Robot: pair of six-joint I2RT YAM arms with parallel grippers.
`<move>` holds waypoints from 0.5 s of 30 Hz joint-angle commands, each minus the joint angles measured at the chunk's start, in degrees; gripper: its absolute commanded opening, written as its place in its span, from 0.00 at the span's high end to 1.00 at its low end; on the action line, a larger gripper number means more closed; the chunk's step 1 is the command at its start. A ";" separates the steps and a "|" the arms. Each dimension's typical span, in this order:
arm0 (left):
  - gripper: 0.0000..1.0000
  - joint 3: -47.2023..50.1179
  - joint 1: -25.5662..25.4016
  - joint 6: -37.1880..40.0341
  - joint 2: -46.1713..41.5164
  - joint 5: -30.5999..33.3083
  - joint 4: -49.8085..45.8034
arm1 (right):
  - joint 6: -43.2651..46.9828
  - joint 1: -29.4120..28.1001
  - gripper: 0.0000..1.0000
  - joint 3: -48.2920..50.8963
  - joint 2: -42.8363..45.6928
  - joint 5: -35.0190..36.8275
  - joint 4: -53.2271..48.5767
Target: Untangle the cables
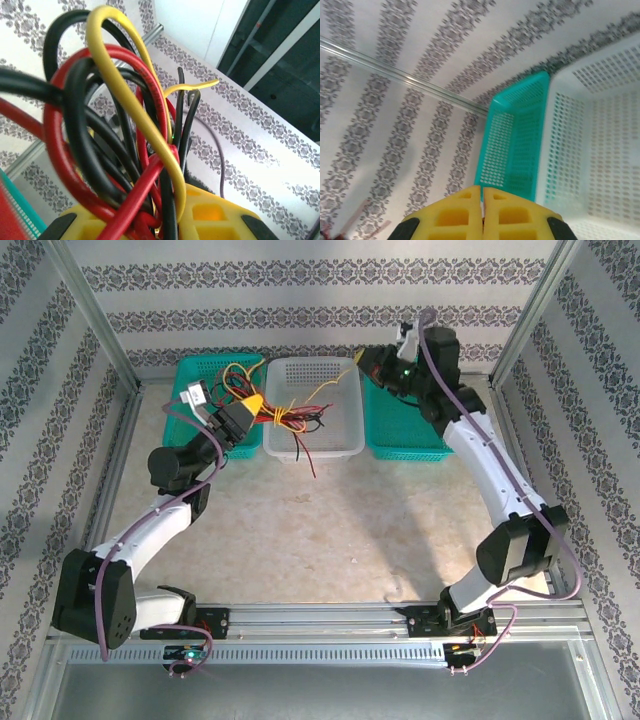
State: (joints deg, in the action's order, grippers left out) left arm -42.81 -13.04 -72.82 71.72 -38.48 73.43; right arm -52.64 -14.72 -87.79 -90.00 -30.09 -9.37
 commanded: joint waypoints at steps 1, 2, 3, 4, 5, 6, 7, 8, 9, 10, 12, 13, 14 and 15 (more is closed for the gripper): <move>1.00 -3.98 0.77 -0.90 -2.34 6.06 8.48 | -2.02 -0.05 1.00 10.60 3.49 5.00 9.46; 1.00 -4.17 0.82 0.32 -2.23 8.46 8.49 | -1.97 -1.86 1.00 14.08 4.88 5.74 11.12; 1.00 -4.45 0.80 2.82 -2.23 11.03 8.38 | -2.15 -4.05 1.00 18.72 6.62 6.97 12.95; 1.00 -4.35 0.79 5.78 -2.49 13.88 7.23 | -3.02 -5.88 1.00 22.99 8.51 8.08 15.61; 1.00 -3.67 0.79 9.00 -3.40 18.00 4.68 | -4.40 -7.60 1.00 26.50 10.06 8.73 18.44; 1.00 -2.49 0.77 12.95 -4.80 23.79 0.64 | -6.19 -9.22 1.00 30.33 11.80 9.05 21.92; 1.00 -1.57 0.71 16.58 -6.13 28.66 -2.42 | -7.71 -10.94 1.00 33.33 13.43 9.16 24.98; 1.00 -1.15 0.75 19.18 -6.66 31.66 -4.00 | -8.56 -12.54 1.00 35.34 14.79 9.36 26.98; 1.00 -0.86 0.85 21.16 -6.77 34.53 -5.41 | -8.81 -14.55 1.00 36.98 16.32 9.67 27.88; 1.00 -0.79 0.90 22.39 -6.52 36.07 -6.07 | -8.38 -16.84 1.00 37.75 18.09 9.84 27.65; 1.00 -0.70 1.03 23.45 -4.85 35.60 -5.47 | -6.82 -20.21 1.00 38.45 22.27 10.46 25.53; 1.00 -0.49 1.07 23.52 -3.98 34.79 -5.15 | -5.83 -21.48 1.00 38.52 25.14 11.18 24.04; 1.00 0.18 1.11 23.58 -3.36 34.37 -5.14 | -4.85 -22.04 1.00 38.29 28.18 12.04 21.97; 1.00 1.04 1.14 23.75 -3.09 34.26 -4.97 | -4.13 -21.96 1.00 37.81 31.08 12.74 19.98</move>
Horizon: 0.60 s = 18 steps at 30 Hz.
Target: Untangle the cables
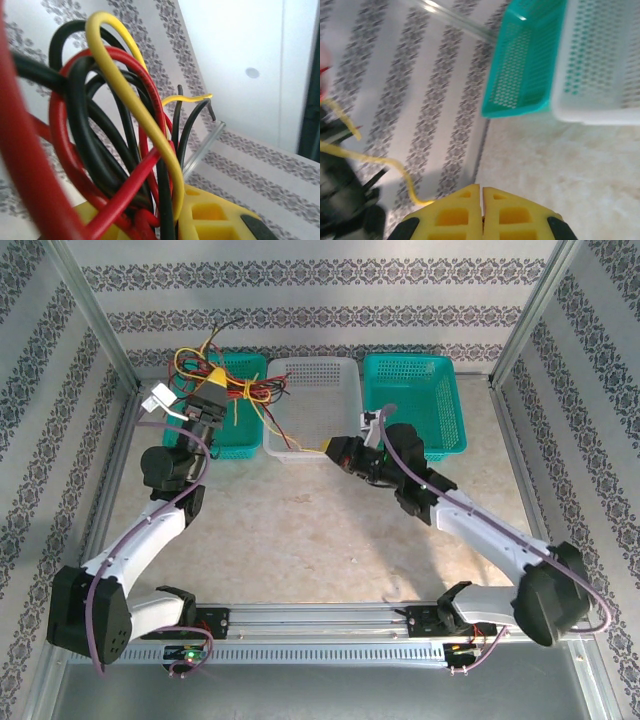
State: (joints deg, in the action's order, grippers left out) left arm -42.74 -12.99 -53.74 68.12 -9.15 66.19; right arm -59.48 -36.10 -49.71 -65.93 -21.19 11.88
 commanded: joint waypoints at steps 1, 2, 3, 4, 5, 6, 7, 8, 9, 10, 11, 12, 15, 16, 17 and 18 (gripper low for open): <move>1.00 2.08 1.08 4.86 0.68 5.05 2.36 | 4.18 0.04 1.00 -1.42 10.07 4.61 -4.10; 1.00 3.19 1.21 4.70 0.54 5.40 2.00 | 5.87 1.31 1.00 -3.45 12.38 5.45 -8.15; 1.00 4.02 1.16 4.72 0.57 5.42 1.57 | 7.37 3.11 1.00 -6.09 13.73 5.43 -12.28; 1.00 5.01 1.23 4.39 0.38 5.67 1.11 | 9.12 6.15 1.00 -9.40 14.60 4.68 -17.25; 1.00 5.98 1.35 3.93 0.35 5.93 1.25 | 10.52 9.89 1.00 -12.63 15.06 3.52 -21.26; 1.00 6.76 1.50 3.50 0.35 6.14 1.41 | 11.29 13.19 1.00 -15.01 15.32 2.70 -24.54; 1.00 7.70 1.71 2.79 0.23 6.33 1.48 | 11.59 17.63 1.00 -17.16 15.56 1.72 -27.09; 1.00 8.35 2.14 2.06 -0.01 6.24 1.57 | 11.35 22.14 1.00 -18.93 15.50 0.76 -29.42; 1.00 9.03 2.62 1.40 -0.33 6.17 1.57 | 11.03 25.78 1.00 -20.36 15.20 0.05 -31.43; 1.00 9.74 3.21 0.44 -0.79 5.90 1.57 | 10.93 29.13 1.00 -21.43 14.85 -0.33 -33.27; 1.00 10.40 4.14 -0.76 -1.36 5.49 1.57 | 11.43 32.42 1.00 -22.50 14.54 0.44 -35.66; 1.00 11.05 4.97 -1.64 -2.00 5.06 1.53 | 12.63 35.04 1.00 -23.69 14.35 2.47 -38.60; 1.00 13.31 9.28 -6.16 -5.52 3.64 -2.93 | 14.88 44.78 1.00 -26.39 15.62 9.25 -46.34; 1.00 14.10 10.63 -7.15 -6.72 2.76 -4.96 | 13.90 48.18 1.00 -25.95 16.61 8.82 -45.71; 1.00 14.94 11.50 -7.58 -7.86 1.94 -6.51 | 12.58 51.53 1.00 -25.62 17.09 6.54 -44.28; 1.00 15.57 11.66 -7.53 -8.70 1.58 -7.52 | 11.32 53.78 1.00 -25.61 17.03 4.36 -43.15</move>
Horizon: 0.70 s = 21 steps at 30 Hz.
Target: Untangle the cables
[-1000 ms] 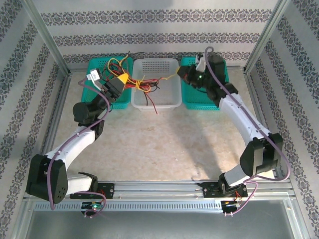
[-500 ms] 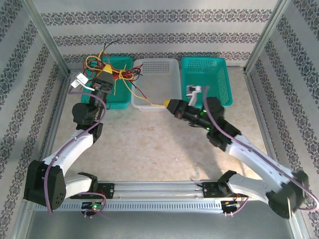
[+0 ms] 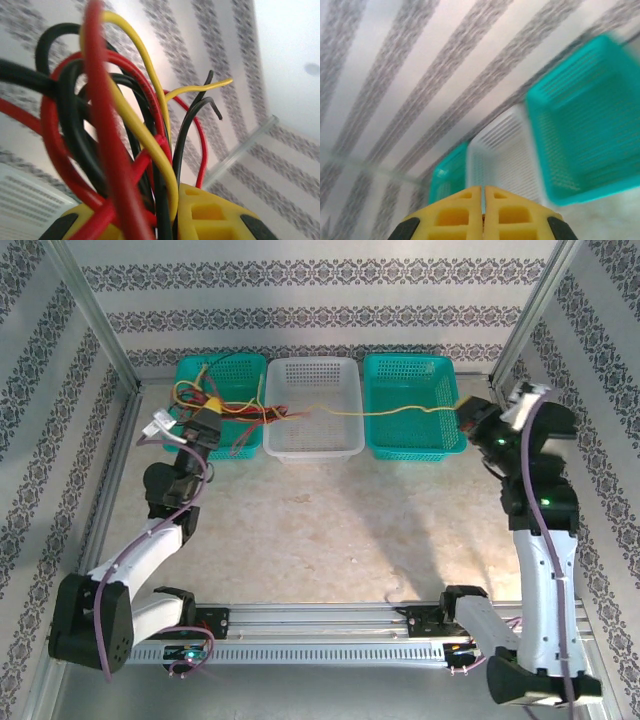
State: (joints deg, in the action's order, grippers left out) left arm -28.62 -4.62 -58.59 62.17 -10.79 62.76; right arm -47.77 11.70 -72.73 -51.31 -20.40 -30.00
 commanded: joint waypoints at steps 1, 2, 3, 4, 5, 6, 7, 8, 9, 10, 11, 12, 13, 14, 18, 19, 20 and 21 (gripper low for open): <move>1.00 2.05 3.34 -2.50 -3.49 2.86 -5.10 | -1.71 7.76 1.00 -2.76 2.06 1.81 -0.27; 1.00 2.37 3.32 -2.50 -3.90 2.34 -6.37 | -2.86 8.64 1.00 -2.77 1.63 0.23 1.03; 1.00 2.64 3.32 -2.58 -4.23 1.99 -7.40 | -3.72 8.76 1.00 -2.89 1.22 -0.86 1.96; 1.00 2.80 3.31 -2.67 -4.46 1.44 -8.23 | -4.48 8.76 1.00 -3.03 0.80 -2.21 3.23; 1.00 2.46 3.30 -2.29 -4.41 -0.25 -9.11 | -5.67 8.67 1.00 -2.80 0.84 -3.79 5.26; 1.00 1.72 3.30 -1.80 -4.33 -2.02 -10.66 | -6.68 8.60 1.00 -2.40 1.09 -5.06 7.41; 1.00 0.70 3.03 -1.15 -4.11 -4.57 -13.02 | -7.44 8.52 1.00 -2.07 1.47 -6.12 9.52; 1.00 -0.06 2.36 -0.49 -3.93 -6.97 -14.99 | -7.77 8.41 1.00 -2.42 1.73 -6.59 10.12; 1.00 -0.42 1.54 -0.10 -3.62 -8.85 -16.22 | -7.58 8.42 1.00 -3.11 1.83 -6.74 9.91; 1.00 -0.46 0.12 0.21 -3.44 -10.20 -18.13 | -7.21 8.34 1.00 -3.90 1.91 -6.56 9.39; 1.00 -0.38 -1.65 1.11 -3.10 -11.29 -20.22 | -6.85 8.21 1.00 -4.48 2.00 -6.05 8.78; 1.00 -0.09 -3.41 2.65 -2.77 -12.13 -21.47 | -6.78 8.25 1.00 -4.74 2.09 -5.57 8.32; 1.00 0.26 -5.55 4.09 -2.38 -12.53 -23.42 | -6.72 8.24 1.00 -4.79 2.10 -5.35 8.12; 1.00 0.79 -7.90 5.32 -2.06 -12.46 -24.70 | -6.92 8.16 1.00 -4.58 2.09 -5.26 8.16; 1.00 1.77 -16.08 9.07 -1.03 -11.79 -26.35 | -8.00 6.67 1.00 -2.75 1.96 -4.78 9.08; 1.00 1.68 -18.25 10.02 -0.68 -11.37 -26.85 | -7.80 6.06 1.00 -2.45 1.96 -4.33 9.08; 1.00 1.57 -20.40 10.90 -0.12 -10.82 -27.48 | -7.57 5.48 1.00 -2.38 1.91 -4.00 9.08; 1.00 1.32 -21.88 11.68 0.39 -10.37 -28.24 | -7.44 5.06 1.00 -2.24 1.91 -3.79 8.99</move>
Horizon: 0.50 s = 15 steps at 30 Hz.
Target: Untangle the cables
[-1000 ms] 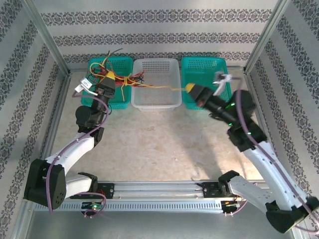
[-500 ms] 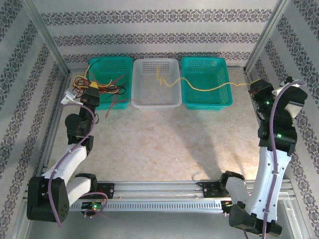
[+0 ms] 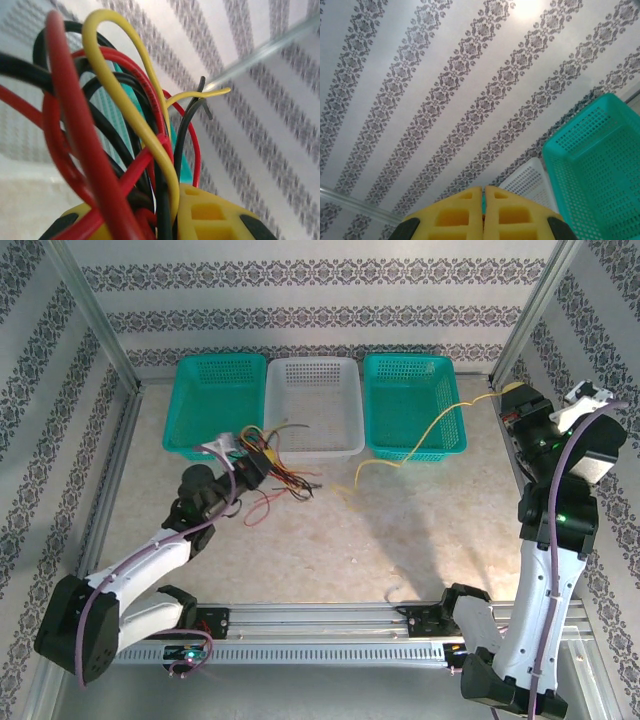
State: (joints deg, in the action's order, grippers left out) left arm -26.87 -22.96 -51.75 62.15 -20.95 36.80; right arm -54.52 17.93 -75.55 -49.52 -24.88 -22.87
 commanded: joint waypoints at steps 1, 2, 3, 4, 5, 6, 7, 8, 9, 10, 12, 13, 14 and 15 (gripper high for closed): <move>1.00 -0.67 -5.20 5.51 1.40 0.09 -2.69 | -0.45 -1.61 1.00 0.66 0.12 0.87 1.89; 1.00 -0.88 -6.68 5.75 2.57 0.47 -2.74 | -0.12 -1.99 1.00 0.62 0.12 1.10 1.79; 1.00 -1.05 -7.89 5.87 3.77 0.98 -2.47 | 0.14 -2.26 1.00 0.58 0.03 1.20 1.65; 1.00 -1.43 -9.16 5.97 5.38 1.41 -2.00 | 0.44 -2.59 1.00 0.65 -0.09 1.24 1.57; 1.00 -1.94 -10.50 6.21 7.18 1.82 -1.29 | 0.62 -3.01 1.00 0.79 -0.29 1.30 1.44; 0.99 -2.67 -11.58 6.37 8.66 2.72 -1.25 | 0.80 -3.44 1.00 1.03 -0.47 1.33 1.34; 0.88 -3.77 -12.77 6.60 10.50 4.23 -1.83 | 1.12 -3.96 1.00 1.46 -0.57 1.33 1.58; 0.76 -5.11 -13.72 7.24 12.43 5.40 -2.31 | 1.22 -4.57 1.00 1.97 -0.58 1.56 1.72; 0.72 -6.25 -14.17 8.06 13.98 5.70 -2.39 | 1.53 -5.10 1.00 2.38 -0.50 1.92 1.78; 0.66 -7.83 -14.35 8.77 15.86 6.10 -2.80 | 1.89 -5.56 1.00 2.72 -0.49 2.34 1.63; 0.53 -10.56 -14.39 9.07 18.77 7.74 -3.82 | 2.23 -6.02 1.00 3.27 -0.66 2.82 1.43; 0.46 -11.96 -14.31 9.21 19.95 8.53 -4.44 | 2.32 -6.19 1.00 3.46 -0.75 2.82 1.45; 0.40 -13.36 -14.30 9.28 20.76 8.95 -5.30 | 2.49 -6.32 1.00 3.56 -0.91 2.82 1.47; 0.37 -14.58 -14.30 9.29 21.35 9.07 -6.18 | 2.60 -6.41 1.00 3.61 -1.02 2.76 1.42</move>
State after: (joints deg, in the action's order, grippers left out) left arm -37.80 -36.82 -44.14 82.76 -14.76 32.08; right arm -53.54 12.10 -72.49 -50.52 -23.18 -22.61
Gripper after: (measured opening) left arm 0.617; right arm 0.053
